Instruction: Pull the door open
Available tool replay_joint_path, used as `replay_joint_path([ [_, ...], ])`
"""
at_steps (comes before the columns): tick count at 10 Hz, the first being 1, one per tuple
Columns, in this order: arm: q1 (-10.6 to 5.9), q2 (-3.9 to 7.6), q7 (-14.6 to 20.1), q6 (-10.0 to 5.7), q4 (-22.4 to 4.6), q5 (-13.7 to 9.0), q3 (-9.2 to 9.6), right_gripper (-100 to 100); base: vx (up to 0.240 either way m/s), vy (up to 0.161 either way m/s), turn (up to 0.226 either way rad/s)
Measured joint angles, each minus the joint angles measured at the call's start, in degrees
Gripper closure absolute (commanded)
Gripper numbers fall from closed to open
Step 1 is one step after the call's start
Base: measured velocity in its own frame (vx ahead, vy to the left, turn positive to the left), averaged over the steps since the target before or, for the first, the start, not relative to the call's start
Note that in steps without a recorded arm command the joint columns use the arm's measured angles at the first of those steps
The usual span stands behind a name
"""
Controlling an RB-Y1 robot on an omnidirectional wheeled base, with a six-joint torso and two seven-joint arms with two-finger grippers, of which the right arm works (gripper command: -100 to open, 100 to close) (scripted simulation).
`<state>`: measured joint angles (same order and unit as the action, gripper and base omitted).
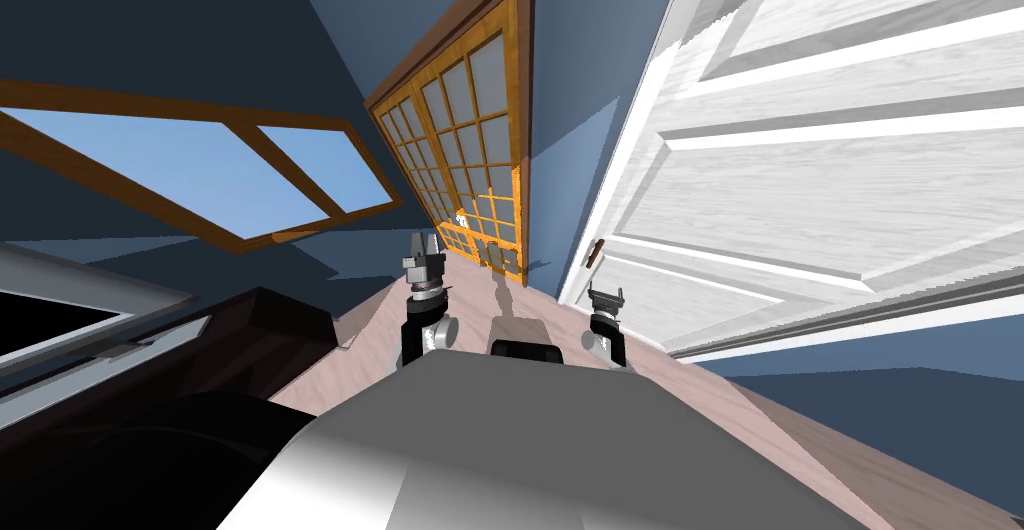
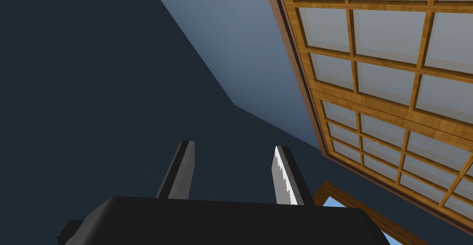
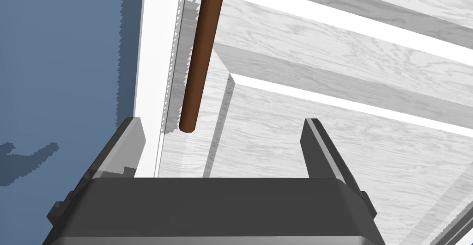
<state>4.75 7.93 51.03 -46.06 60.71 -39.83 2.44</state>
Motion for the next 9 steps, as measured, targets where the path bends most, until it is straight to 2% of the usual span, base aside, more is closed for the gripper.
replay_joint_path([
  [9,-3.47,0.37,8.7,-2.66,-9.8,-6.1,1.03,-100,0.089,-0.046,0.084],
])
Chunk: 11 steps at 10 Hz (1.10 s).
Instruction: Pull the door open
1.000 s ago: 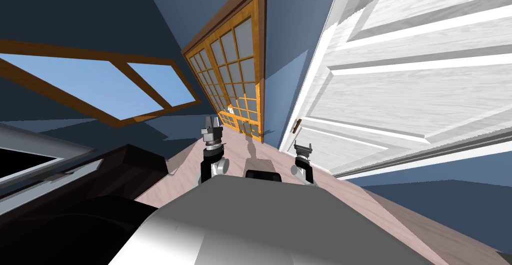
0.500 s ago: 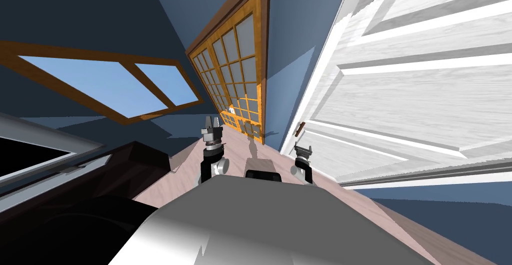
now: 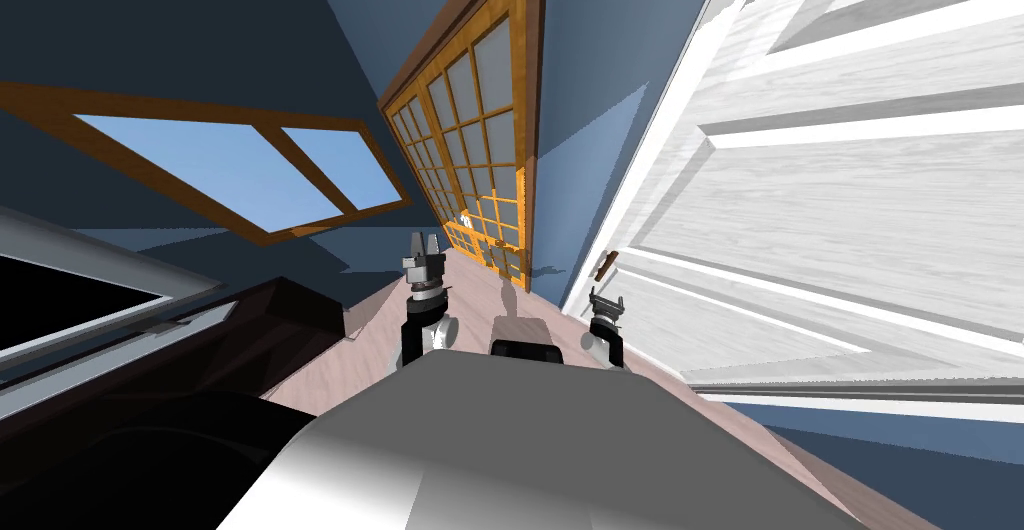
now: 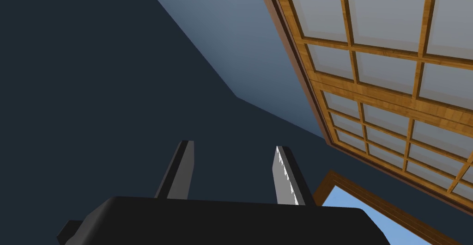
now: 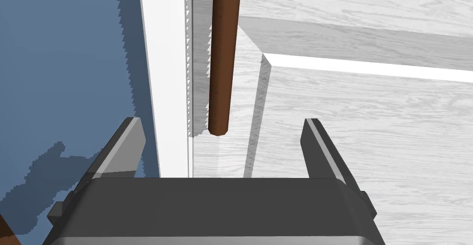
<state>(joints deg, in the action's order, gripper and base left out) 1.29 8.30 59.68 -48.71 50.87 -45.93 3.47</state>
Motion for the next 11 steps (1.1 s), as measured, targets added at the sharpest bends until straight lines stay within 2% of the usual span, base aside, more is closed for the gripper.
replay_joint_path([
  [4,-1.34,0.06,3.2,-1.02,-3.7,-2.3,0.39,-100,0.064,-0.046,0.062],
  [5,-1.39,0.07,3.4,-1.09,-3.9,-2.4,0.40,-100,0.124,-0.010,0.023],
  [8,-0.12,2.98,6.8,-1.38,-4.8,-2.6,0.66,-100,0.206,-0.009,0.036],
  [9,0.01,3.84,8.4,-2.00,-6.1,-2.5,0.97,-100,0.188,0.018,0.044],
  [10,-0.03,5.26,10.3,-2.35,-7.3,-2.6,1.10,-100,0.109,0.010,0.013],
  [11,0.42,5.86,11.0,-2.22,-7.0,-2.7,1.07,-100,0.078,0.003,0.024],
])
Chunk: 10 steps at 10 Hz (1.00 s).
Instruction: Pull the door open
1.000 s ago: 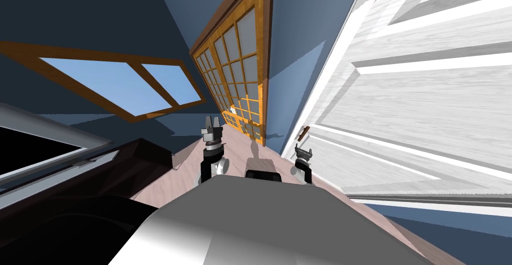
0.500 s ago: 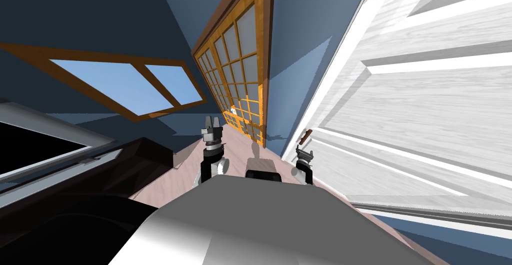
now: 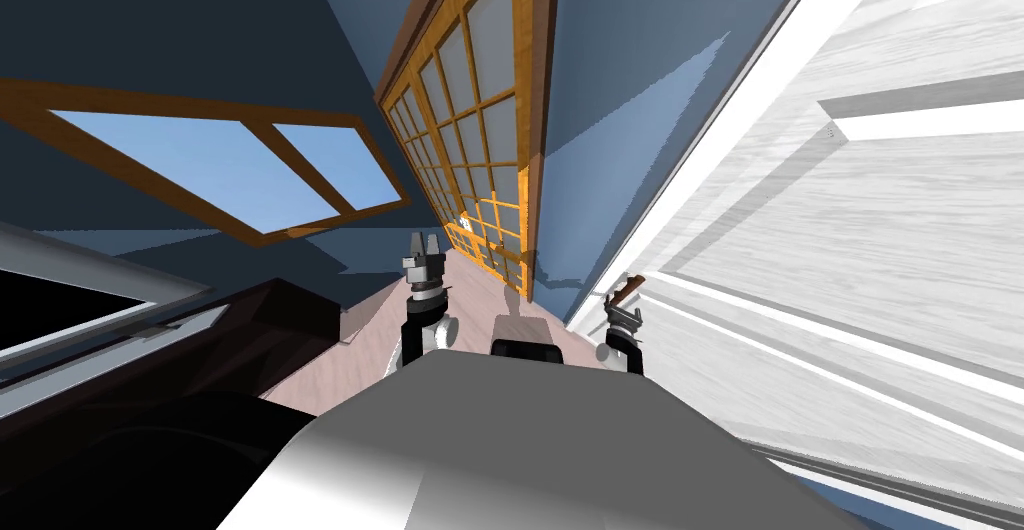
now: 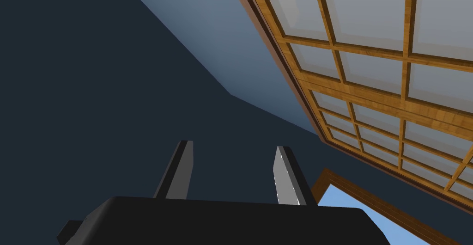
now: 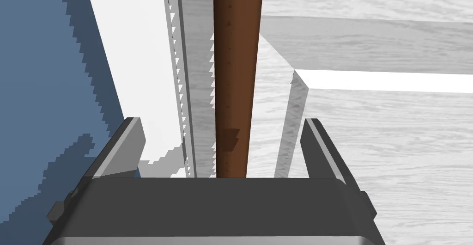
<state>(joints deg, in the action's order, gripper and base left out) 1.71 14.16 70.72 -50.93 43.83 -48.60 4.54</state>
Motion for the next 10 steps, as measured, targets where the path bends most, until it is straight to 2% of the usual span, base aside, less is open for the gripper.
replay_joint_path([
  [1,0.94,0.88,0.7,0.21,0.6,-0.1,0.02,-100,0.097,-0.003,0.029],
  [3,2.09,2.76,3.1,-0.22,-0.1,-0.2,0.33,-100,0.146,0.002,0.029],
  [4,2.04,3.73,4.5,-0.45,-1.0,-0.2,0.45,-100,0.169,-0.017,0.029],
  [6,3.63,5.75,6.1,0.33,0.3,-0.6,0.32,-100,0.107,0.015,-0.012],
  [7,3.89,5.79,6.3,0.29,0.2,-0.6,0.35,100,-0.021,0.010,0.039],
  [10,3.66,5.65,6.1,0.32,0.3,-0.6,0.38,100,-0.013,-0.007,0.004],
])
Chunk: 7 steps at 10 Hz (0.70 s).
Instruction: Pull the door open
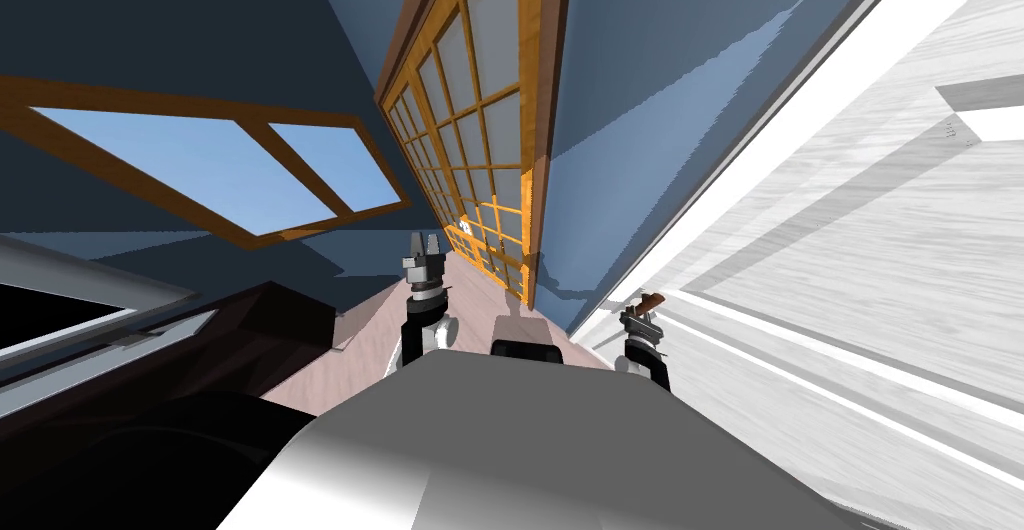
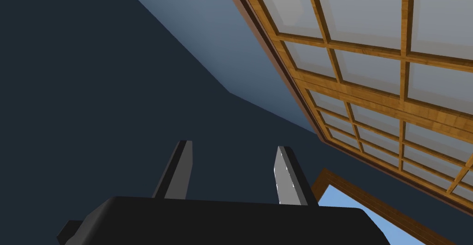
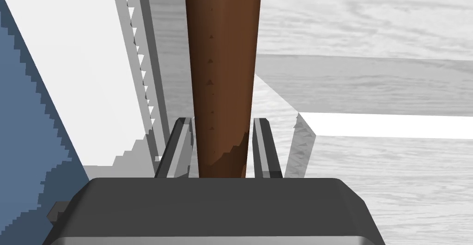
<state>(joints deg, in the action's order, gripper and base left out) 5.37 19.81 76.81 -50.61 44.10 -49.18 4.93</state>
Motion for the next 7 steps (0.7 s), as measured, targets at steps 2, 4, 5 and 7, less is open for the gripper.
replay_joint_path([
  [2,-0.03,-0.03,0.0,0.02,0.0,0.0,0.05,100,0.000,0.000,0.000],
  [4,-0.25,0.12,0.0,-0.08,0.0,-0.1,0.05,100,-0.166,-0.007,0.126],
  [5,-0.63,0.20,0.1,-0.22,-0.2,-0.1,0.16,100,-0.201,-0.009,0.108],
  [7,-0.56,0.07,-0.2,0.18,0.4,-0.2,0.54,100,-0.218,0.008,0.162],
])
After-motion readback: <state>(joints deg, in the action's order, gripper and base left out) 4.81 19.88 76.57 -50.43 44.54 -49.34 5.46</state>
